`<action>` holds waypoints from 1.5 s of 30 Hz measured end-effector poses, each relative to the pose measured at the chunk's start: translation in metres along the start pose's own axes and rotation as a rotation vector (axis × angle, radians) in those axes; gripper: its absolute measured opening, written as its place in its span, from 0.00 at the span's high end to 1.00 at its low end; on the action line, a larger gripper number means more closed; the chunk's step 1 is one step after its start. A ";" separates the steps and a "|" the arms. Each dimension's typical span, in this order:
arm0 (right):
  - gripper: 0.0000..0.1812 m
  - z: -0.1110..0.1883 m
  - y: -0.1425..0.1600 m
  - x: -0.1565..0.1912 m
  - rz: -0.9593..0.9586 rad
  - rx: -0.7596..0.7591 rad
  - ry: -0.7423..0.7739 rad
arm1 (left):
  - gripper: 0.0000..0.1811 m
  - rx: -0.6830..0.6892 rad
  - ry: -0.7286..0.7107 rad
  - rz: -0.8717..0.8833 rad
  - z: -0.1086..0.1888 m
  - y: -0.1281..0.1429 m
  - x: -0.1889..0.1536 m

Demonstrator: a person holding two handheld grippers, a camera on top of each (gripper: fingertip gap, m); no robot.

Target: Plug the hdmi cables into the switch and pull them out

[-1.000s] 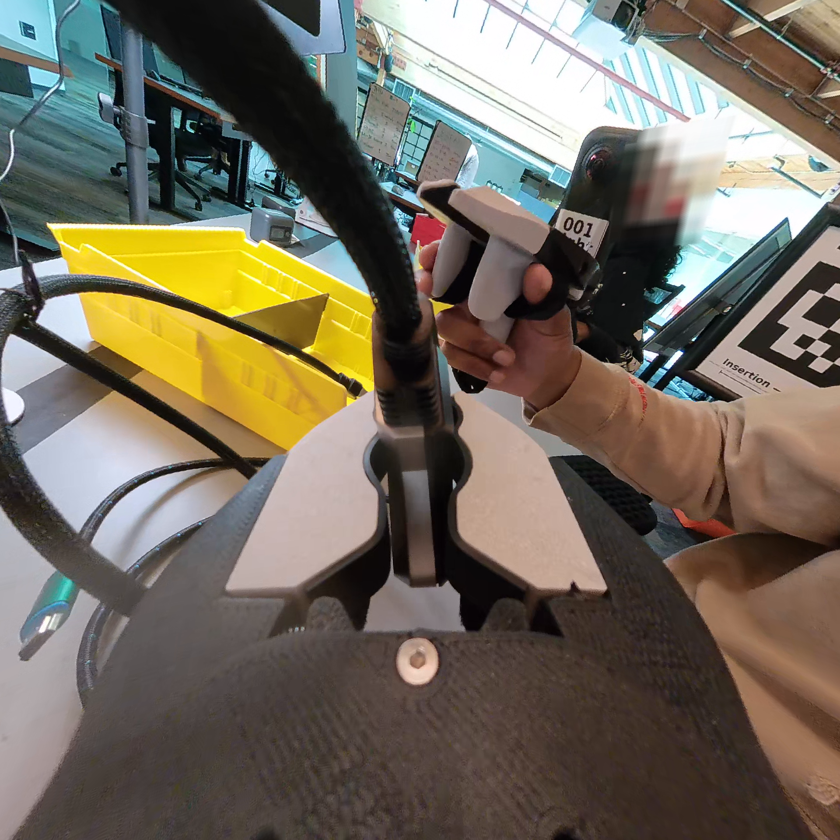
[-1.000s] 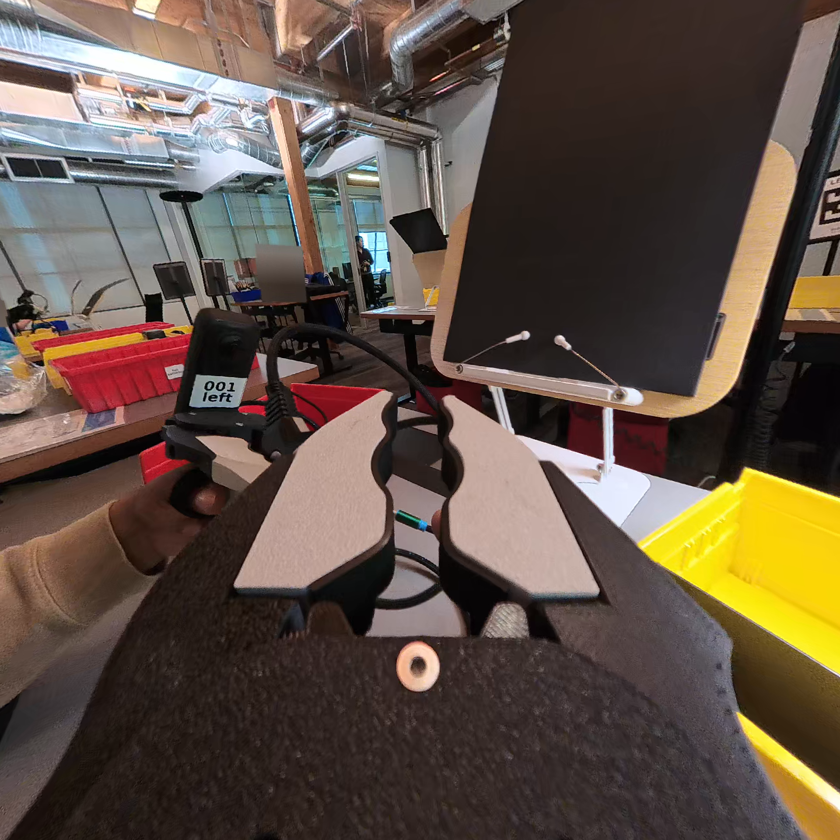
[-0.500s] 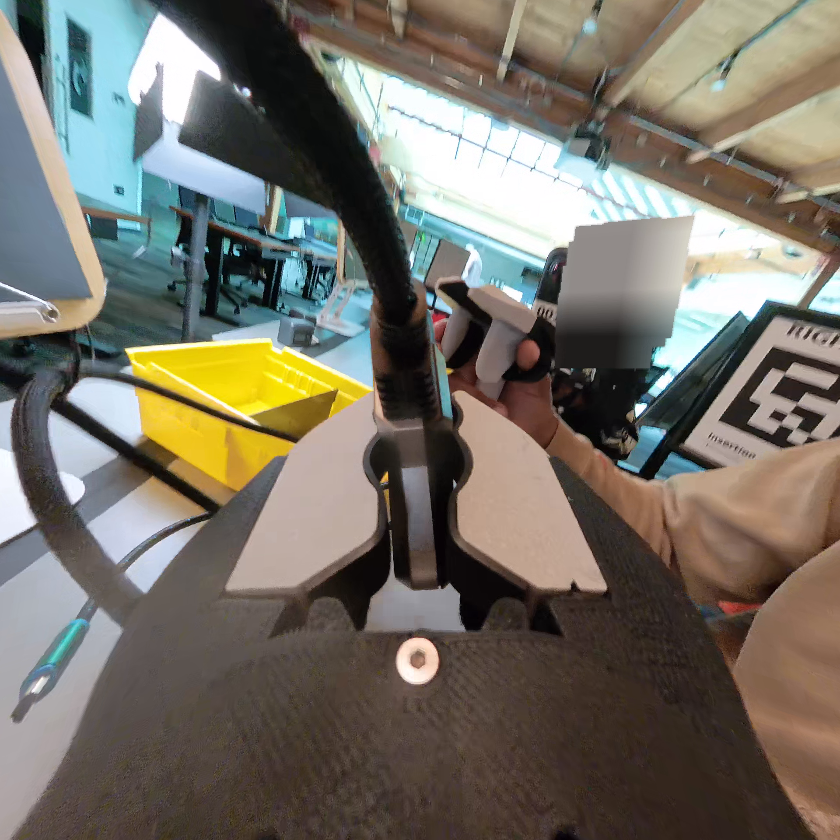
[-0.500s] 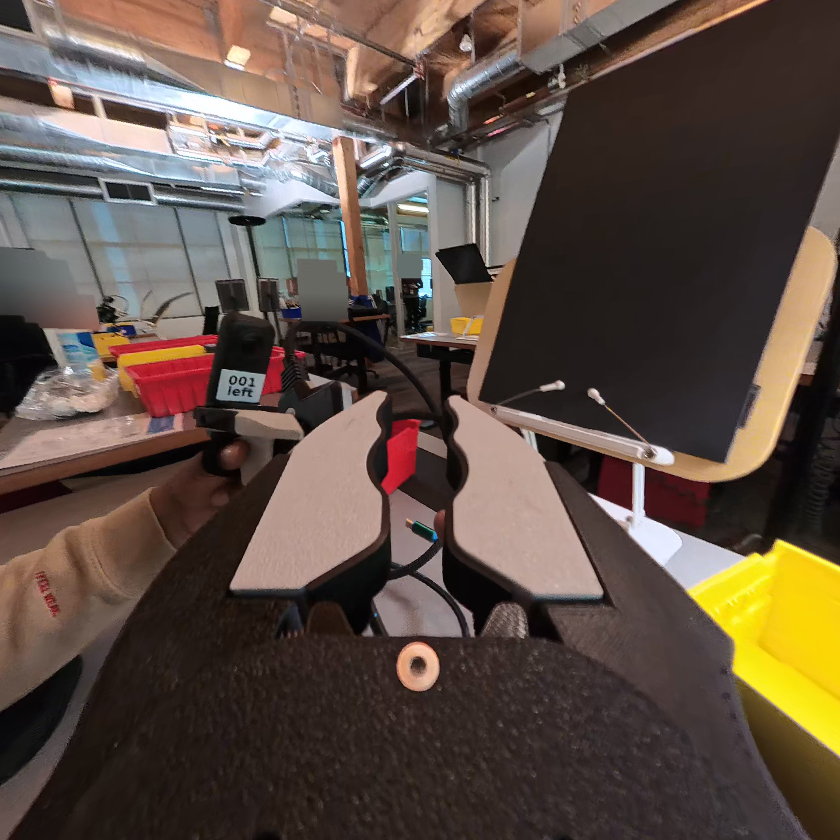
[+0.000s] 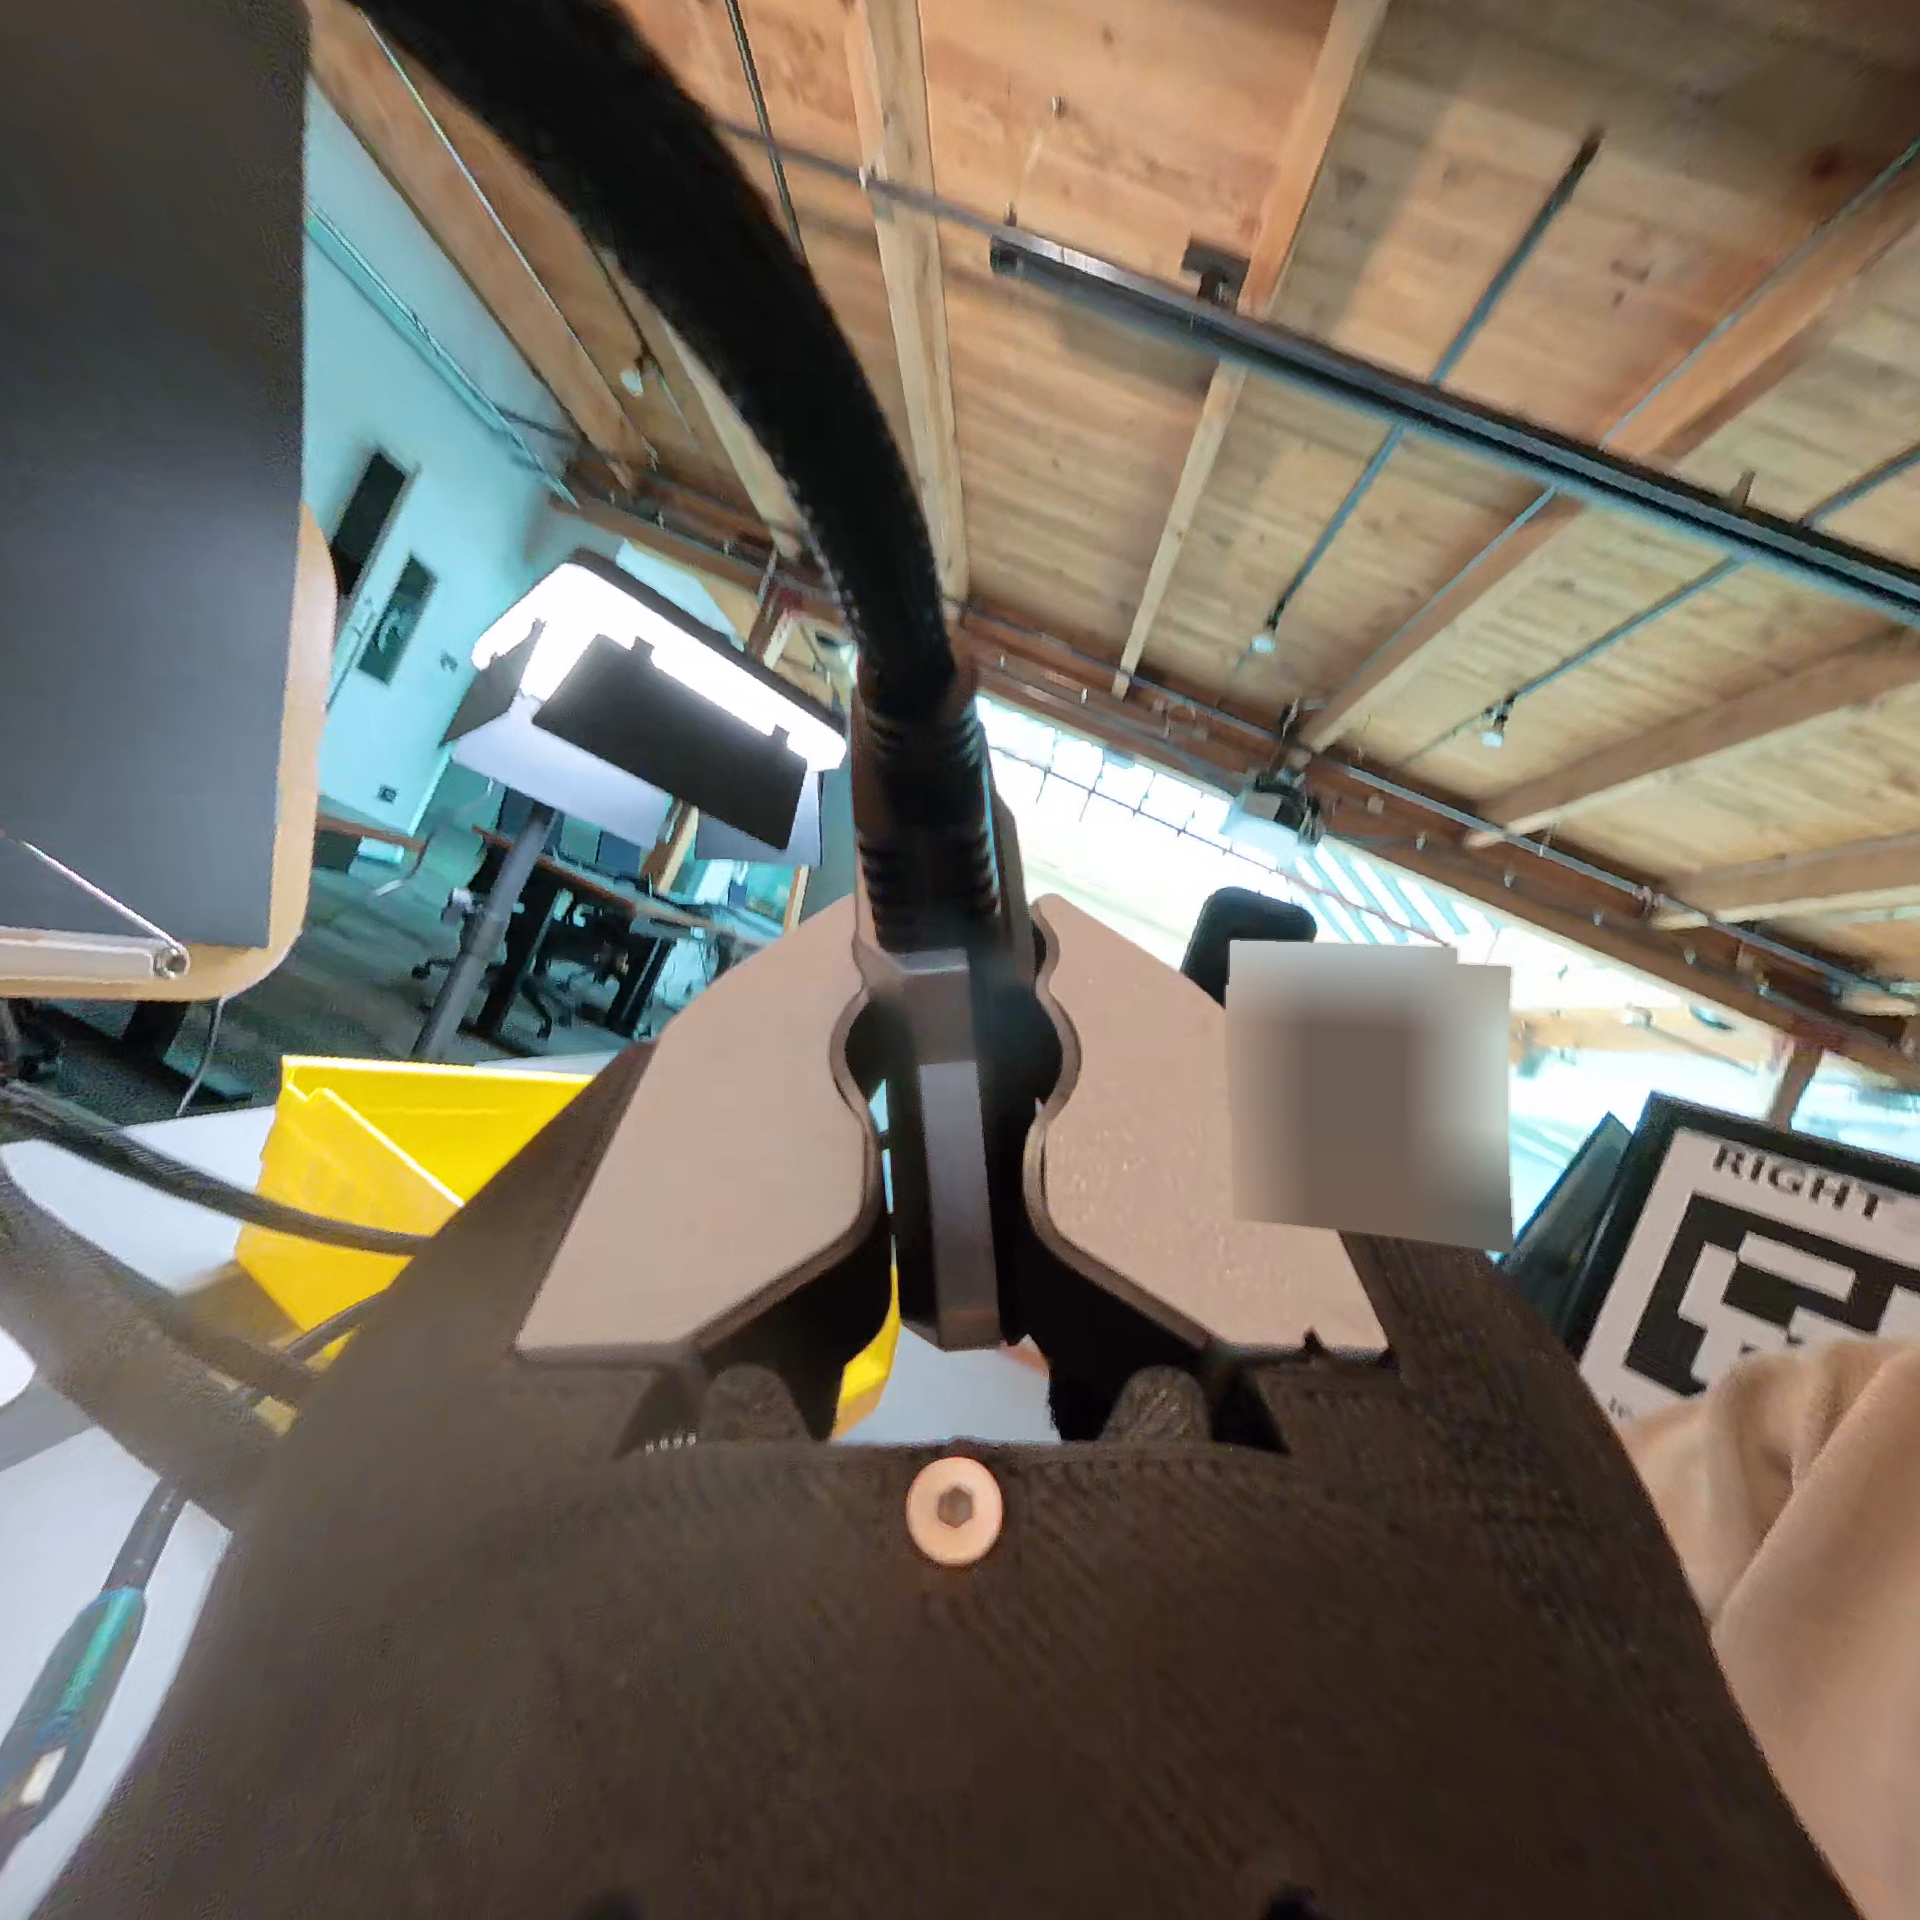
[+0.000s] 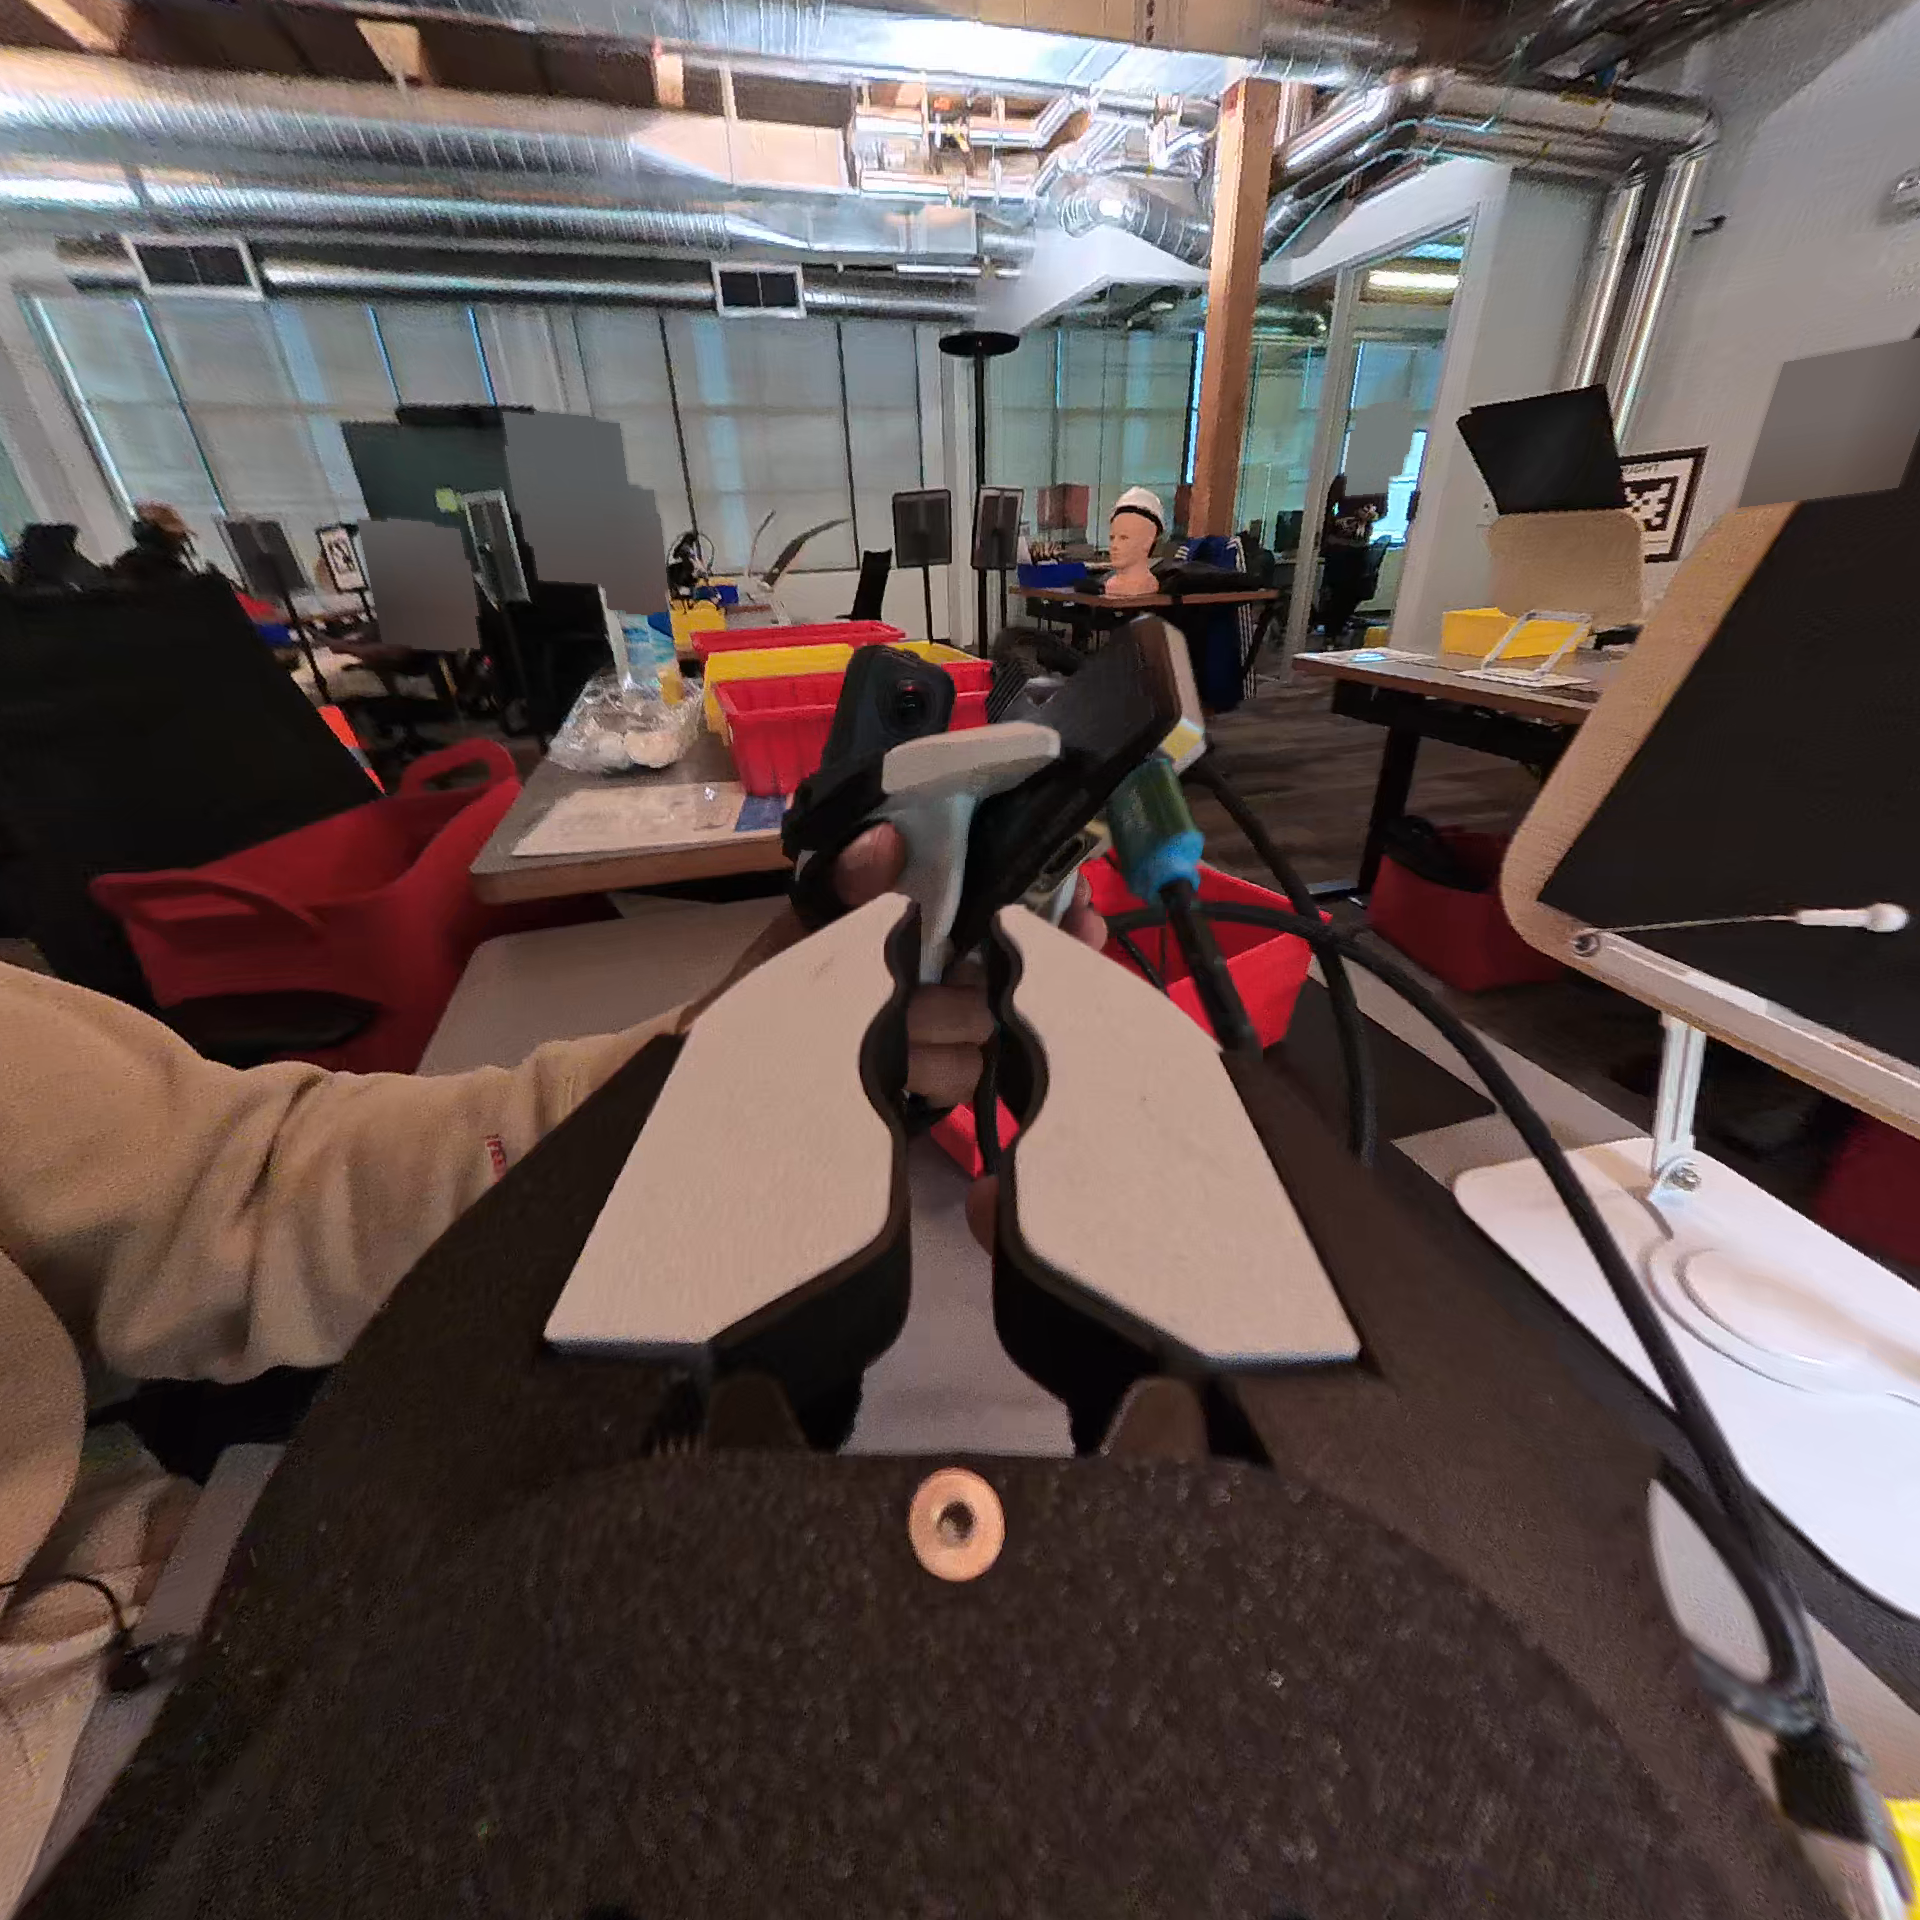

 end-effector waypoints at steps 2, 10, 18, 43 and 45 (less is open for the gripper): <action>0.94 -0.005 0.005 0.011 -0.013 0.019 -0.044 | 0.87 -0.065 -0.005 -0.008 0.004 -0.009 -0.003; 0.85 -0.037 0.033 0.007 -0.133 -0.035 0.031 | 0.87 -0.192 0.015 -0.075 0.007 -0.028 -0.021; 0.81 -0.035 0.017 0.013 -0.316 -0.224 -0.004 | 0.87 -0.186 0.106 -0.109 -0.005 -0.019 -0.050; 0.93 0.004 -0.029 0.051 -0.080 -0.189 -0.229 | 0.85 0.293 0.101 -0.312 -0.011 0.029 -0.100; 0.93 0.003 -0.025 0.051 -0.086 -0.177 -0.231 | 0.85 0.308 0.108 -0.318 -0.009 0.031 -0.098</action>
Point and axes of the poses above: each gripper's, where its closed fingertips meet, z back along the fingers, y out of its underside, x = y × z across the jaws, the point moved 1 cm from there along z, back along the fingers, and after that the axes turned 3 degrees about y, right-handed, at the moved point
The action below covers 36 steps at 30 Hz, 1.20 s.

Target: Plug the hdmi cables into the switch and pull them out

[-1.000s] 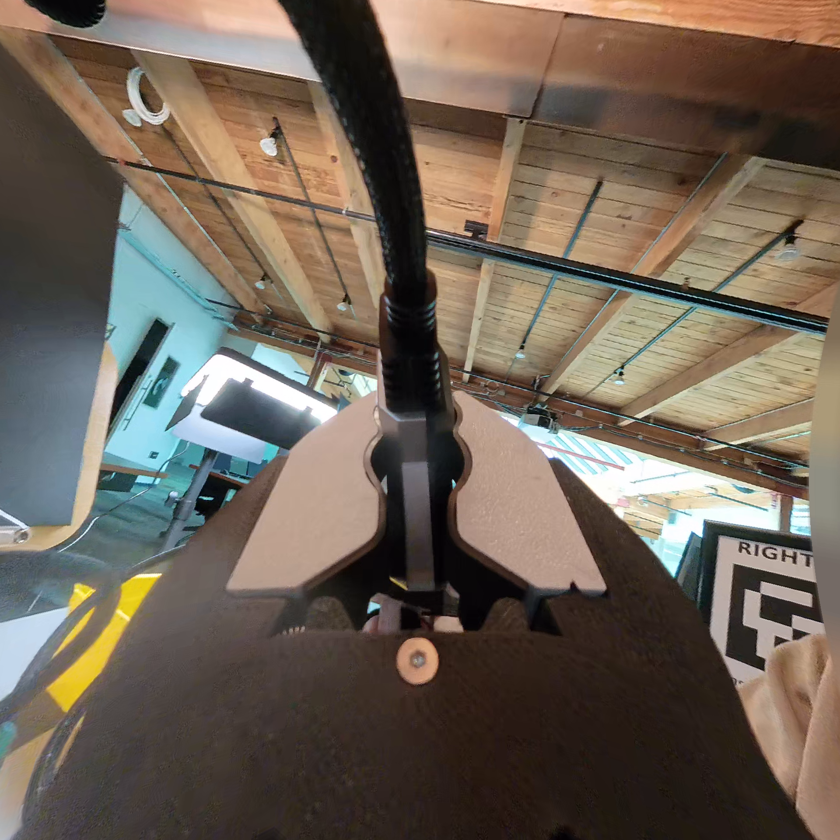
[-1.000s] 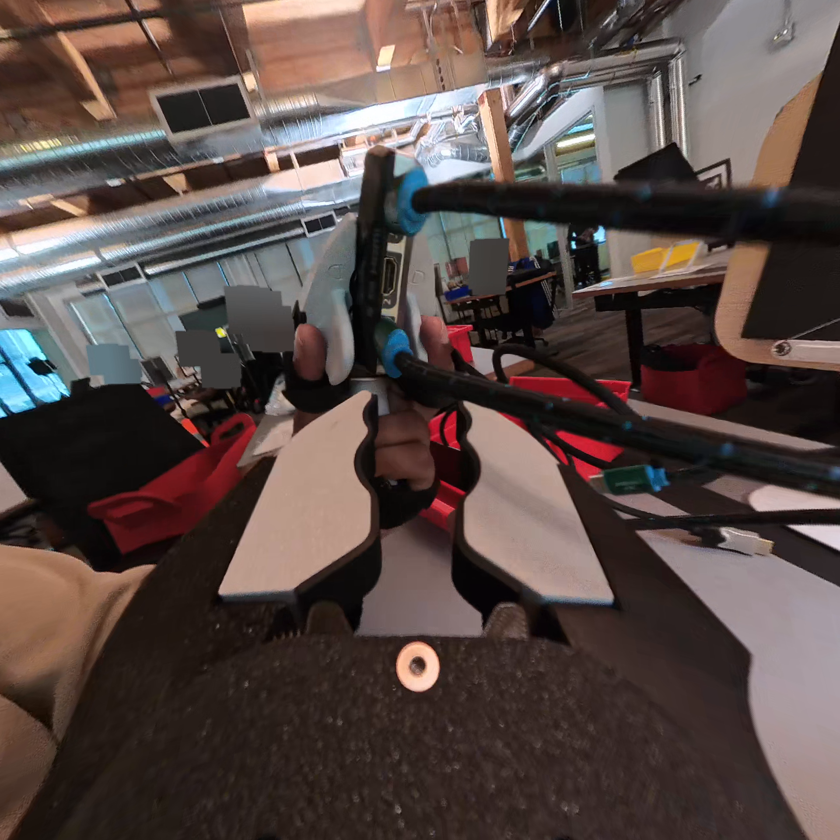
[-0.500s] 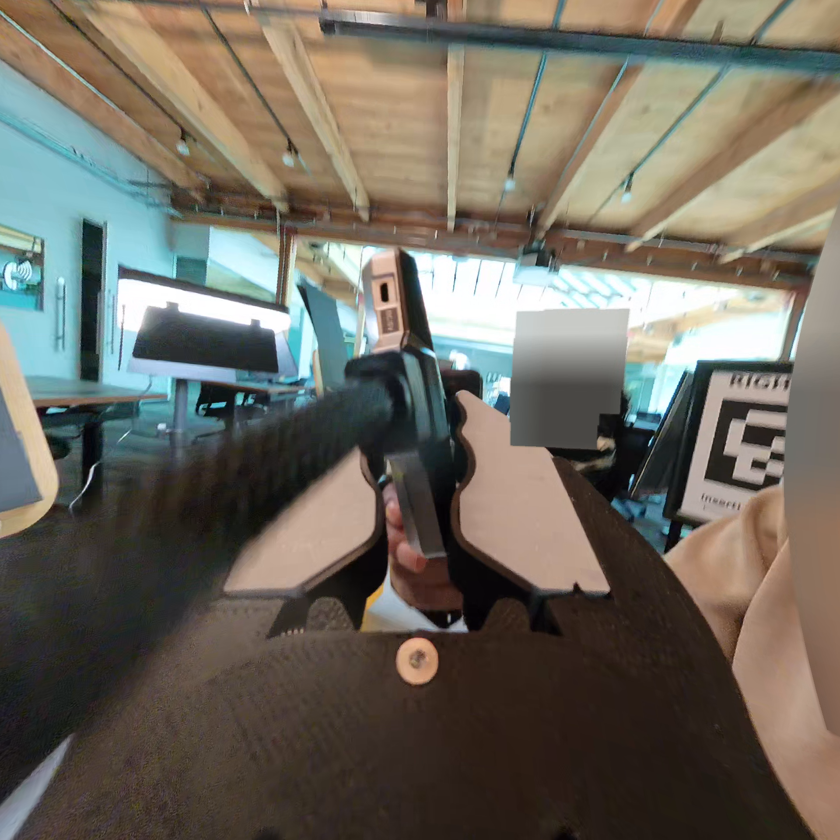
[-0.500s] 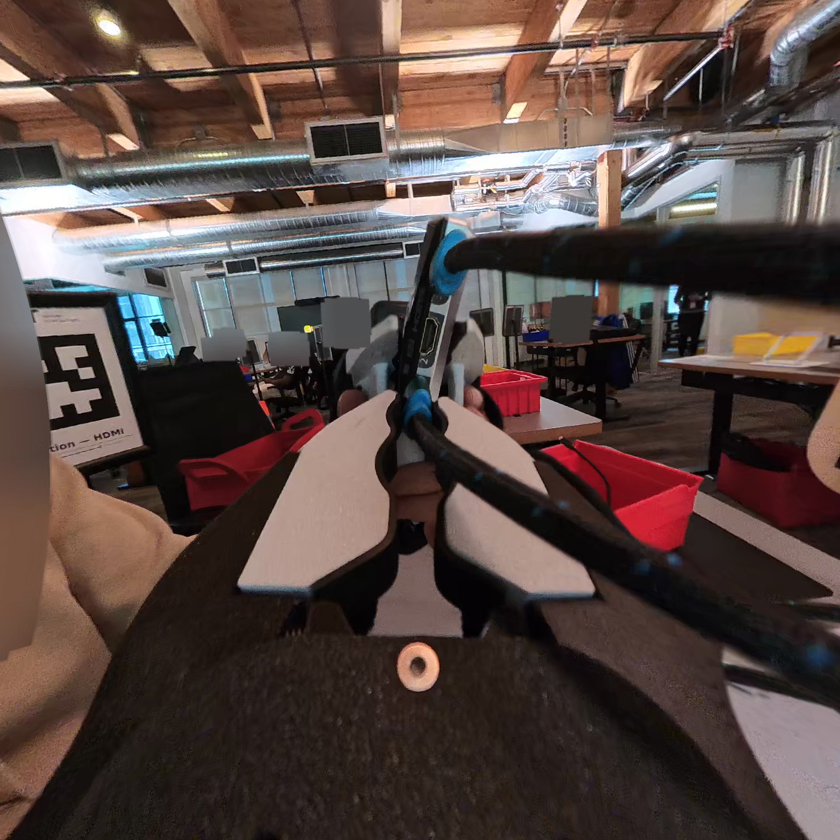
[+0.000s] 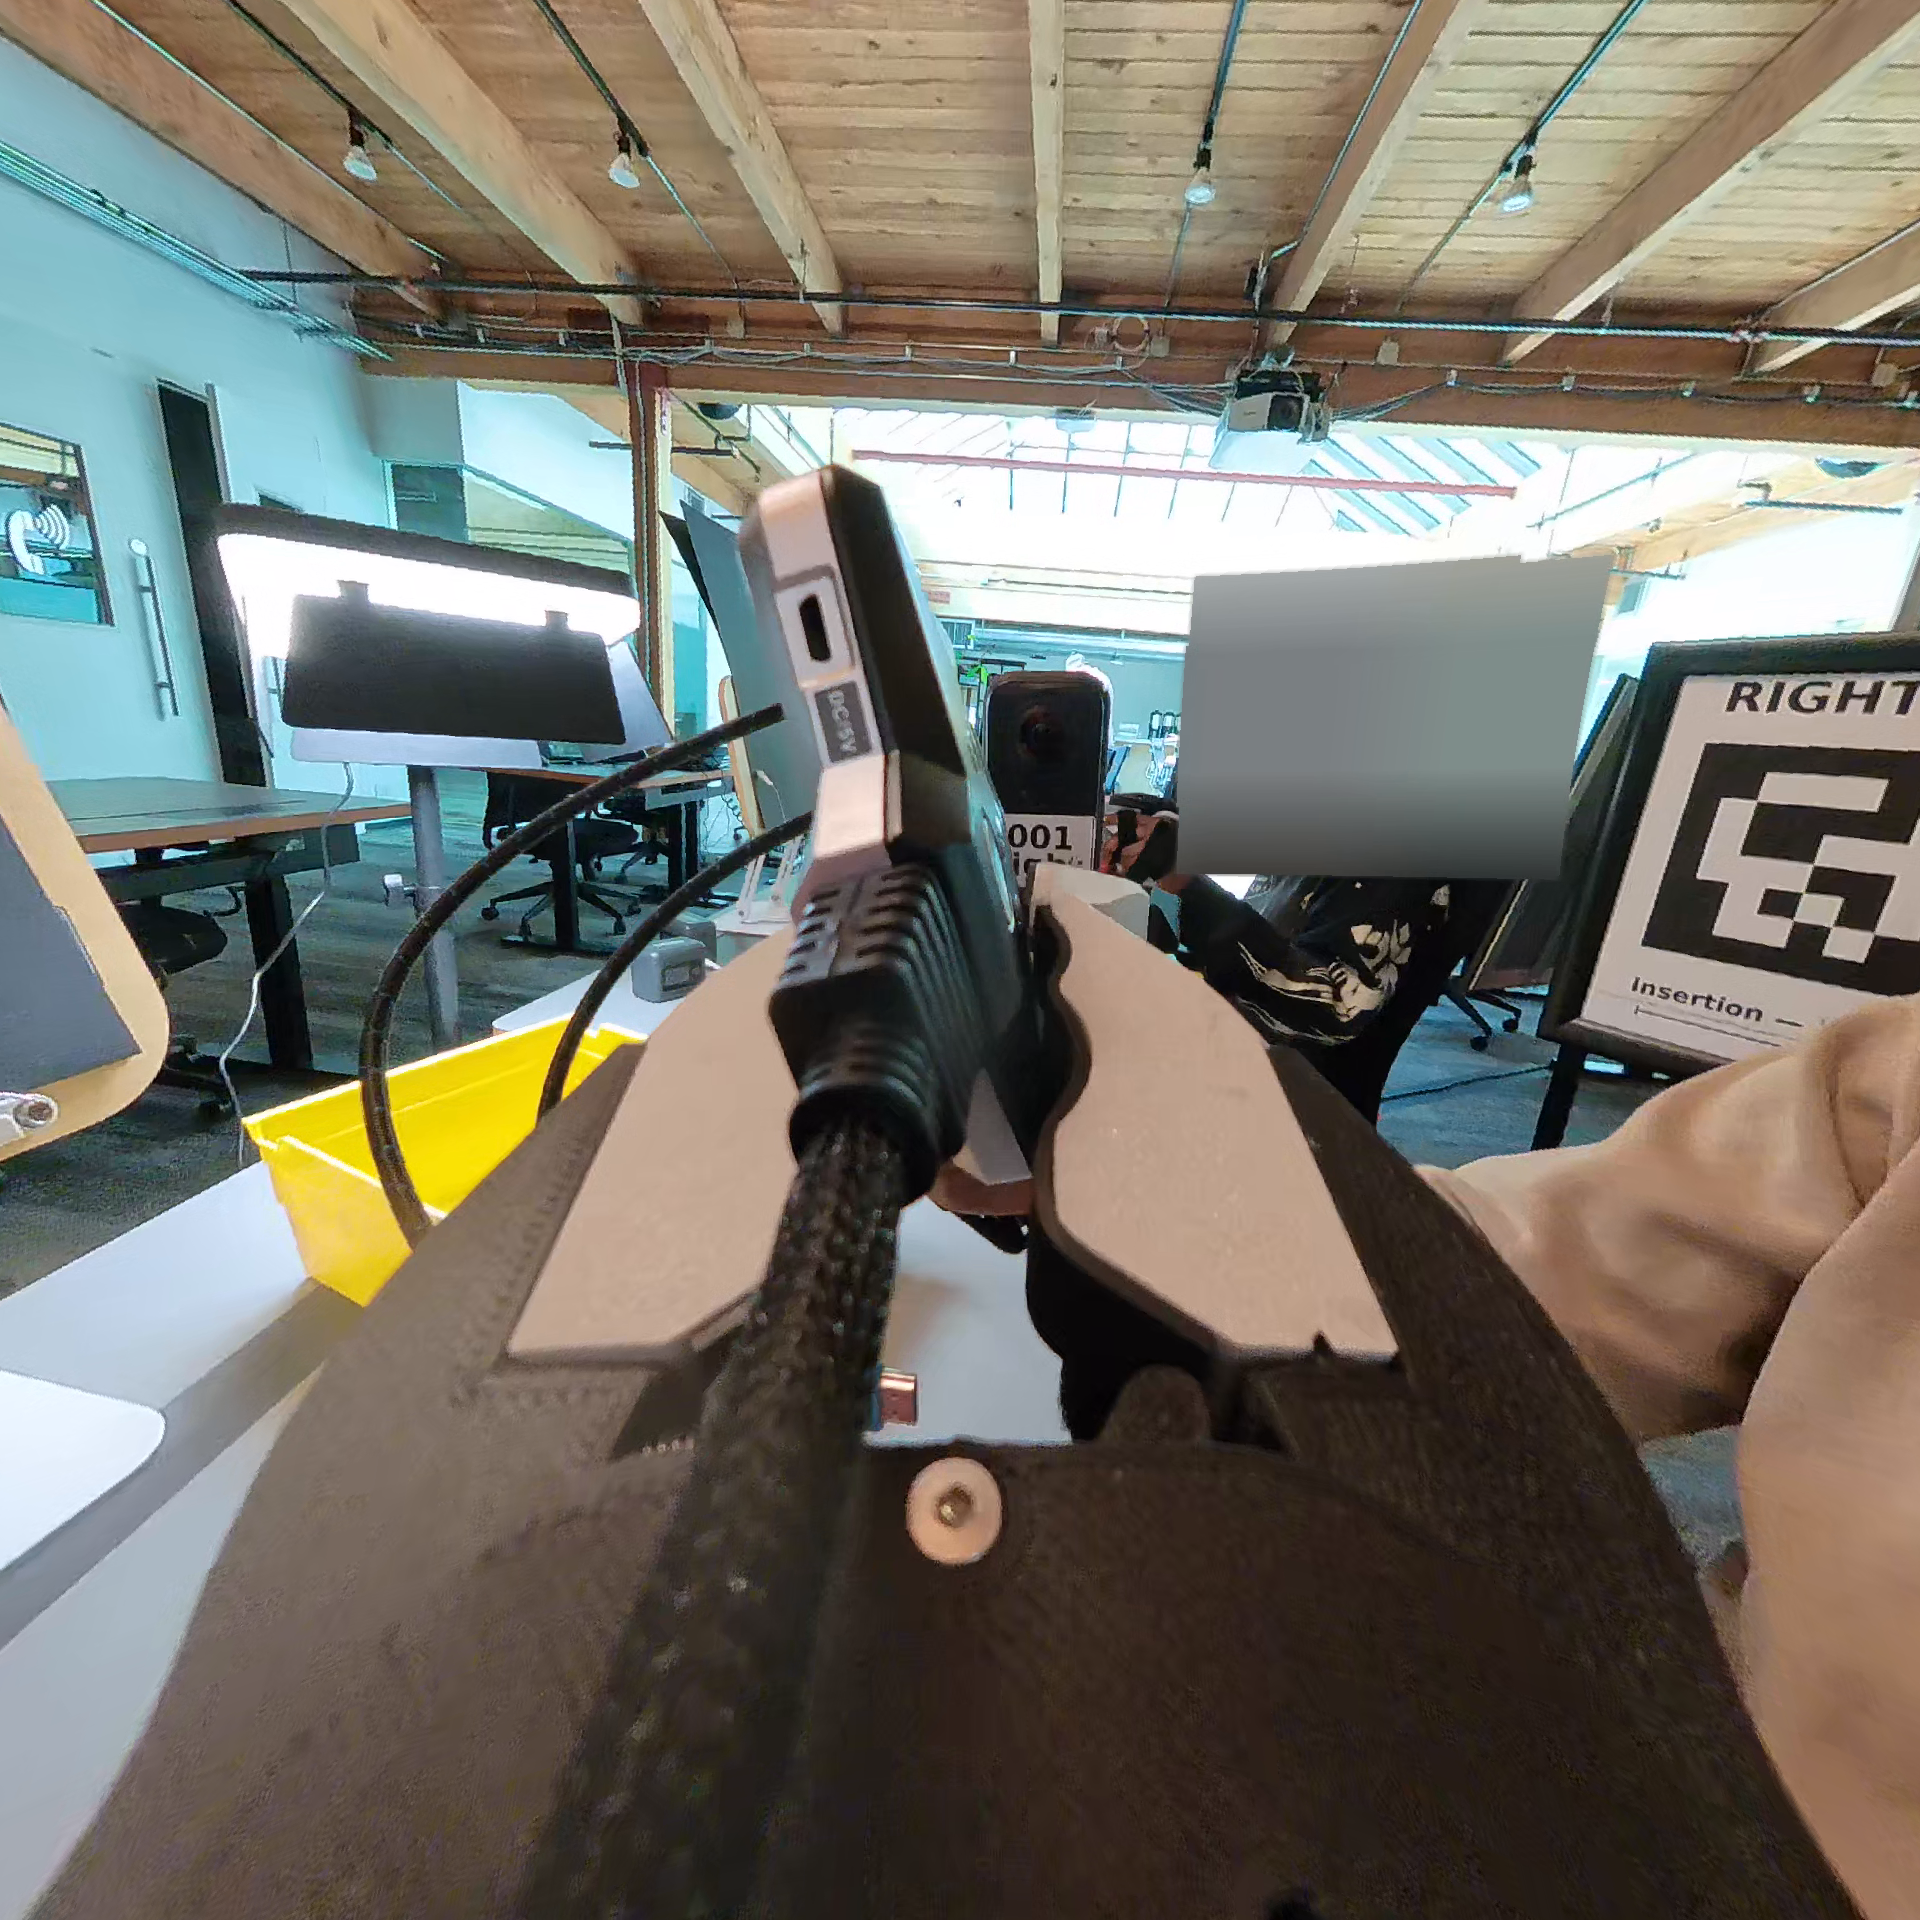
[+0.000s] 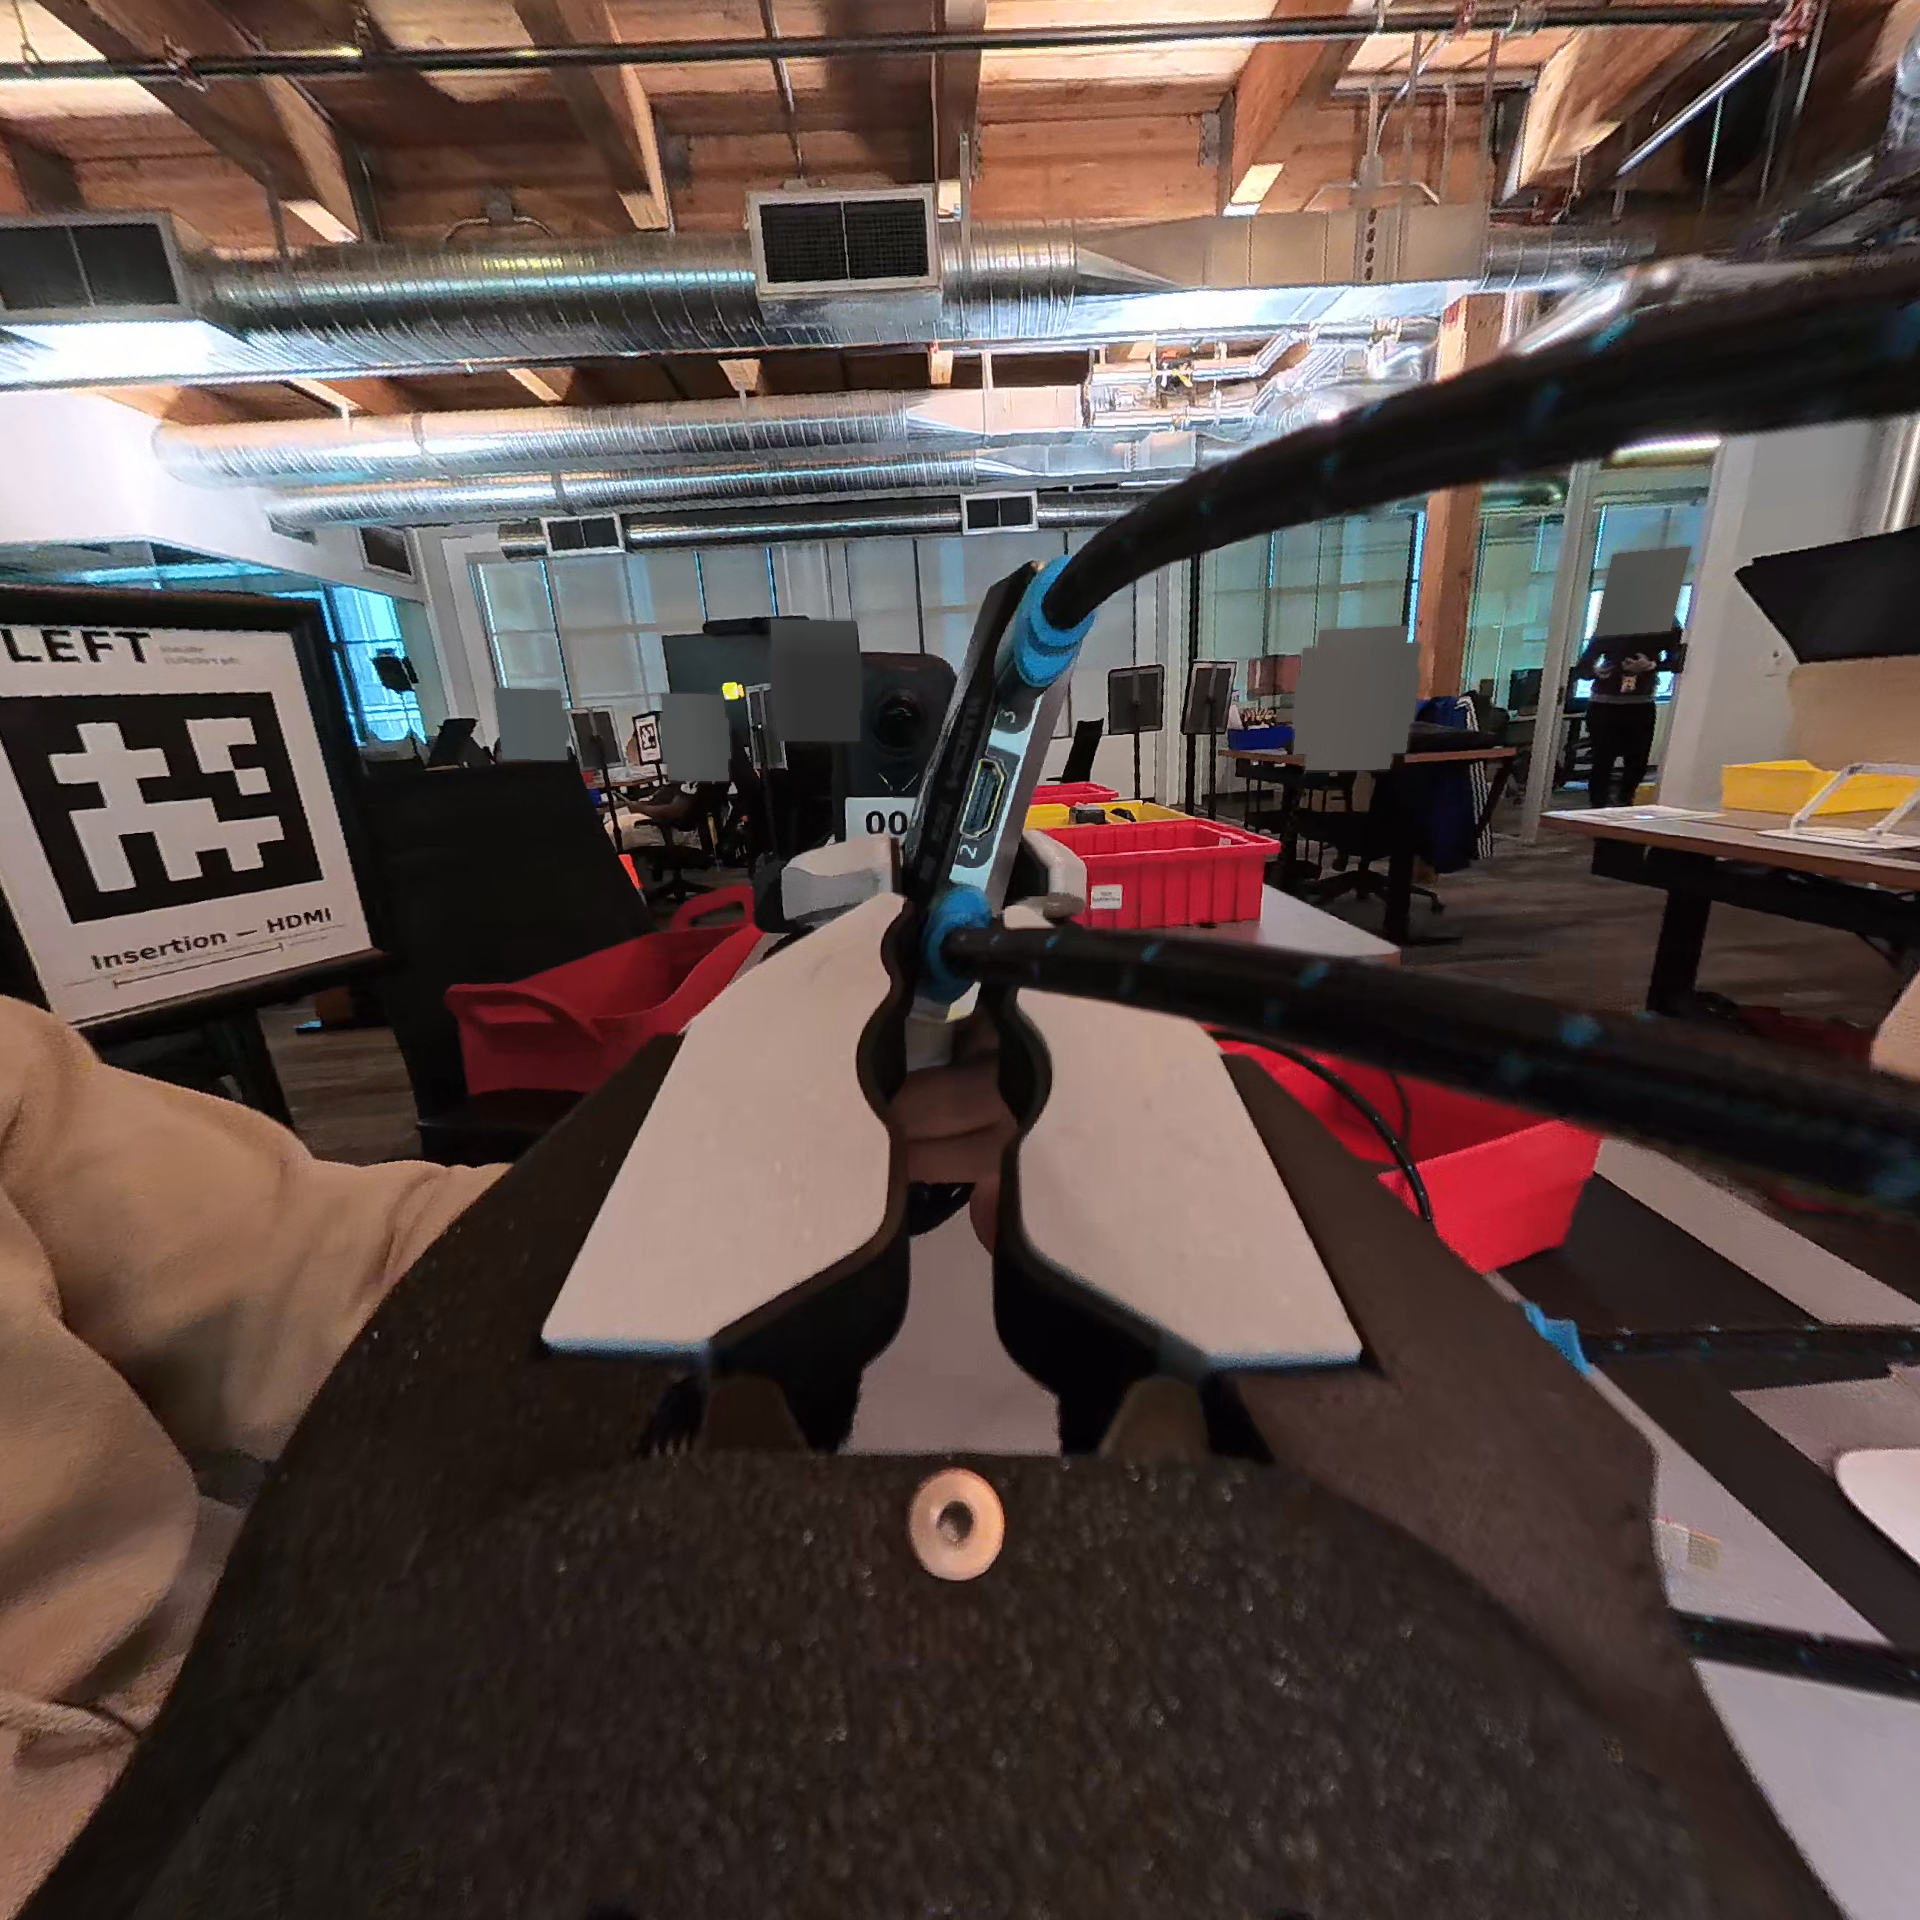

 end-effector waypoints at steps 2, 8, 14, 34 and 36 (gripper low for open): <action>0.93 0.002 0.001 -0.002 0.003 0.000 0.005 | 0.85 0.010 0.018 -0.005 -0.001 0.002 0.002; 0.94 0.008 0.013 -0.022 -0.032 0.018 0.044 | 0.85 0.055 0.080 -0.016 -0.005 0.015 0.023; 0.94 0.016 0.036 -0.043 -0.055 0.076 0.075 | 0.85 0.054 0.107 0.039 -0.001 0.041 0.044; 0.94 0.022 0.043 -0.036 -0.050 0.125 -0.058 | 0.86 0.139 0.041 -0.118 -0.002 0.045 0.030; 0.94 0.025 0.043 -0.039 -0.037 0.126 -0.058 | 0.87 0.133 0.049 -0.105 -0.004 0.047 0.033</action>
Point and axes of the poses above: each gripper's, where its closed fingertips meet, z back along the fingers, y out of its underside, x = y × z across the jaws, the point moved 1 cm from there along z, back along the fingers, and after that the axes turned 3 degrees about y, right-handed, at the moved point
